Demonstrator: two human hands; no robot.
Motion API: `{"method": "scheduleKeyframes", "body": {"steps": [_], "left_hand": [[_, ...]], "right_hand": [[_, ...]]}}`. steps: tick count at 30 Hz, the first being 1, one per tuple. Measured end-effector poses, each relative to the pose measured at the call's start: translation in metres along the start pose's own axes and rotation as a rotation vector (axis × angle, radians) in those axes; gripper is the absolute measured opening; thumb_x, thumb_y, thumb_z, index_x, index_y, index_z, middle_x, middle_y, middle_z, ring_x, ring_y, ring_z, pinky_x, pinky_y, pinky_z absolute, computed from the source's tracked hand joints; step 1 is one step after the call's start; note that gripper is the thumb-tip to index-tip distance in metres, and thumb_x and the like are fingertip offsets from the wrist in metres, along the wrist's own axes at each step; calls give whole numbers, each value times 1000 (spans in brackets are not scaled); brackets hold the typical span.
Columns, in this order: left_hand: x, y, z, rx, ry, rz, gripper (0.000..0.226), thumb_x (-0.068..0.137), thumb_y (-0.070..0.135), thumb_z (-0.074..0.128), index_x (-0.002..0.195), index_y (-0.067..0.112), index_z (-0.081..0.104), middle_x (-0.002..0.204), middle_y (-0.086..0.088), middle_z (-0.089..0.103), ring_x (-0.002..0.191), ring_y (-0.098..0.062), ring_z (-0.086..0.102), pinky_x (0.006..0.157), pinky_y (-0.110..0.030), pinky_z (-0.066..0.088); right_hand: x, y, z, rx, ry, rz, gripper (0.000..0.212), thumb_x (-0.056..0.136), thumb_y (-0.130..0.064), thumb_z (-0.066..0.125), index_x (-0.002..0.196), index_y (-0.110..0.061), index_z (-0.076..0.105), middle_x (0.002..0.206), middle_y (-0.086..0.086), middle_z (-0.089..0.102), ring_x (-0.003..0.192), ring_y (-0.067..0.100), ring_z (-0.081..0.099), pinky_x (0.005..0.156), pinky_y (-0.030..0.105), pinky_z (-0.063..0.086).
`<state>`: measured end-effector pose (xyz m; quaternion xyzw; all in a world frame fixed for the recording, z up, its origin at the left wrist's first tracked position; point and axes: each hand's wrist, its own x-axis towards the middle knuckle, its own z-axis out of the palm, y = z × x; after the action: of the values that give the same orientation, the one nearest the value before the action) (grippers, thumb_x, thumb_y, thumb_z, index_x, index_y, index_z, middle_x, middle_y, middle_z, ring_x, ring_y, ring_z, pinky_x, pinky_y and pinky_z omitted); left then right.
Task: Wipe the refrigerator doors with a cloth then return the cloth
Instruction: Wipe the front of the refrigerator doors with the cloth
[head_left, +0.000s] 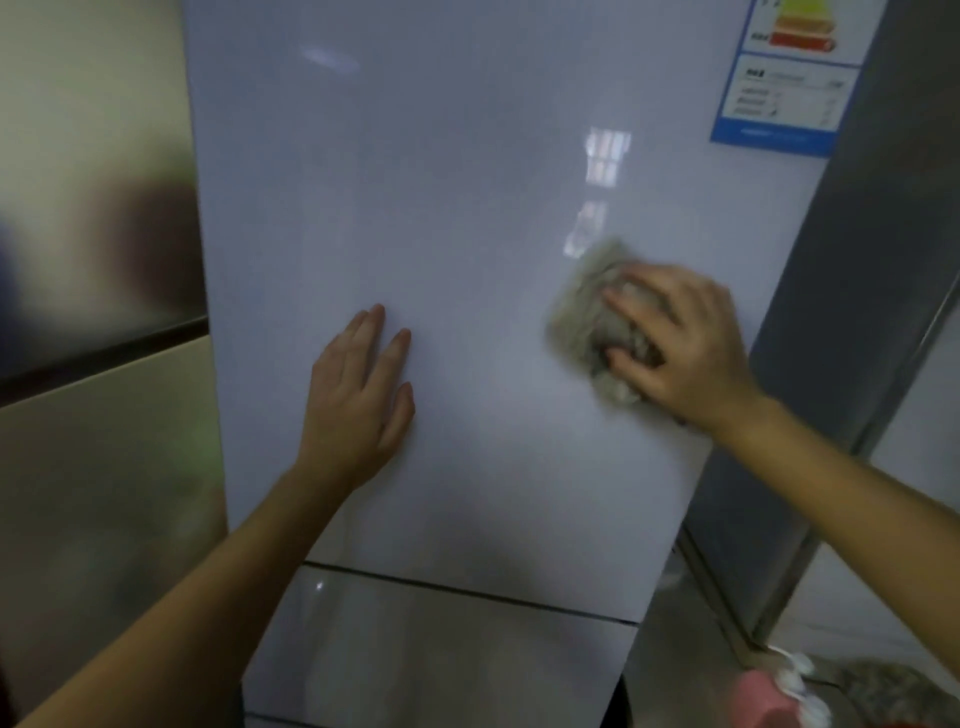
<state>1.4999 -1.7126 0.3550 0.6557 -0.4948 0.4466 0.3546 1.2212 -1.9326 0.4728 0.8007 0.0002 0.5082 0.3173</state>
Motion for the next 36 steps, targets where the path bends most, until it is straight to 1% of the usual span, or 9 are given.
{"method": "scheduleKeyframes", "body": {"steps": [2, 5, 10, 16, 20, 23, 27, 32, 36], "left_hand": [[7, 11, 3, 7, -3, 5, 54, 97, 29, 49, 146, 7, 45, 159, -21, 32, 148, -37, 32, 118, -45, 28], [10, 23, 7, 18, 11, -5, 54, 97, 28, 50, 146, 7, 45, 159, -22, 32, 148, -39, 31, 117, -48, 29], [5, 30, 10, 45, -18, -46, 56, 98, 30, 47, 149, 8, 40, 162, -21, 27, 150, -39, 27, 119, -48, 27], [1, 30, 11, 70, -43, -41, 58, 98, 32, 45, 150, 10, 38, 163, -19, 24, 151, -37, 24, 120, -46, 25], [-12, 24, 12, 82, -48, -5, 57, 97, 31, 48, 149, 8, 41, 162, -20, 26, 150, -38, 28, 119, -47, 27], [-28, 16, 14, 93, -57, 19, 56, 97, 31, 48, 147, 7, 44, 161, -21, 28, 148, -39, 30, 117, -48, 30], [-45, 5, 18, 81, -40, 53, 55, 97, 31, 47, 146, 6, 46, 160, -22, 29, 148, -39, 31, 116, -49, 31], [-83, -14, 34, 58, 5, 106, 56, 96, 30, 48, 145, 4, 47, 158, -24, 32, 145, -42, 35, 115, -51, 32], [-127, -32, 49, 65, 31, 129, 54, 95, 27, 49, 143, 2, 48, 156, -26, 34, 143, -44, 36, 114, -55, 35]], "right_hand": [[9, 20, -12, -13, 23, 58, 54, 90, -34, 75, 138, -12, 63, 141, 18, 59, 126, 40, 56, 102, 47, 41], [-6, 18, -11, -4, 3, 8, 52, 91, -35, 73, 136, -11, 65, 140, 17, 60, 126, 38, 56, 101, 47, 42], [-98, -31, 25, 107, -141, -220, 55, 92, -41, 71, 140, -17, 60, 143, 12, 56, 128, 32, 54, 106, 47, 42], [-192, -87, 48, 208, -302, -477, 27, 101, -24, 58, 127, -23, 68, 136, 2, 65, 123, 24, 64, 107, 38, 40], [-195, -85, 46, 158, -240, -405, 30, 98, -24, 62, 127, -22, 71, 134, 4, 68, 120, 25, 65, 106, 39, 44], [-171, -65, 33, 111, -176, -230, 45, 89, -31, 75, 133, -19, 69, 136, 9, 67, 123, 28, 60, 103, 43, 45], [-135, -50, 19, 63, -104, -36, 49, 90, -31, 77, 135, -16, 67, 140, 11, 63, 126, 31, 58, 102, 44, 44], [-173, -85, 35, 43, -97, -34, 45, 94, -34, 71, 135, -16, 67, 140, 12, 62, 127, 31, 57, 104, 44, 44], [-240, -141, 71, 72, -194, -179, 48, 90, -32, 74, 136, -18, 66, 140, 10, 63, 127, 29, 58, 103, 44, 47]]}}
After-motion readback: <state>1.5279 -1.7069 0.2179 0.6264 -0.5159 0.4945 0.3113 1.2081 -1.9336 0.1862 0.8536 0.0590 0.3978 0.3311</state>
